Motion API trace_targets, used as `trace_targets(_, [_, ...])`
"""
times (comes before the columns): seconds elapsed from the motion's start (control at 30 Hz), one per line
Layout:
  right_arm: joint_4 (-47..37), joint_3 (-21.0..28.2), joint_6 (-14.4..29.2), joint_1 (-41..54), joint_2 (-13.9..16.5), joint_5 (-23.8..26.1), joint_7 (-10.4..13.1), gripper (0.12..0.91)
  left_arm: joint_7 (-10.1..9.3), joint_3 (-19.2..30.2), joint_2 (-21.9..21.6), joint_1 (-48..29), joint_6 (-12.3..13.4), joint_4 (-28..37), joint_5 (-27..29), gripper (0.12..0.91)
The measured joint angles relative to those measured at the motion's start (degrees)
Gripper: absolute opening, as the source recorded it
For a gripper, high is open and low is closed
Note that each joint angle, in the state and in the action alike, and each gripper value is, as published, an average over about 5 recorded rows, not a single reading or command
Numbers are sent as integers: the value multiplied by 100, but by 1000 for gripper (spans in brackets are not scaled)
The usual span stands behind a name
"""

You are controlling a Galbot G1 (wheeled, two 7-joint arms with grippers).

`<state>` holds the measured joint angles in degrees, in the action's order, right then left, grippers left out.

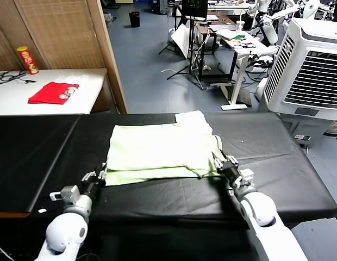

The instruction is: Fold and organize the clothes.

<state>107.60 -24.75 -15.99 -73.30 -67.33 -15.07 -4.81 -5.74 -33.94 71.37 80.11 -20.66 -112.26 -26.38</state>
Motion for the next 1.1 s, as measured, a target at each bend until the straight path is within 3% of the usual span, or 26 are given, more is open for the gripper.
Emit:
trace_targets(0.13, [97,-51,-5,-201,-23,47,89,757,25,-27,6,165,-51,-69,-63,781])
trace_targets(0.4, [54,-107,-94,-375,-56,46,144,673,101,-58,62,230,-123,20,-361,798])
trace_targets(0.53, [29,-99,-109,-424,-103,46,155,534,118,-69,82,236,-136,93,-407,774])
trace_targets(0.63, [22,-105,-89,-435,-126,48,162,372,140,-77,79,230,-139,132,-440,660])
trace_targets(0.7, [41,-111,-79,-441,-130,49,168,256,159,-79,76,221,-139,151,-447,543])
trace_targets(0.8, [125,-124,-127,-477,-111,45,200,146,177,-80,64,225,-145,146,-441,376])
trace_targets(0.93, [343,-171,-419,-587,-45,9,310,121,131,-82,14,302,-188,52,-260,178])
trace_targets(1.0, [490,-209,-602,-673,-13,-21,353,121,103,-83,-39,366,-204,-13,-87,133])
trace_targets(1.1, [742,-280,-830,-872,23,-51,379,121,68,-96,-175,505,-236,-134,81,128])
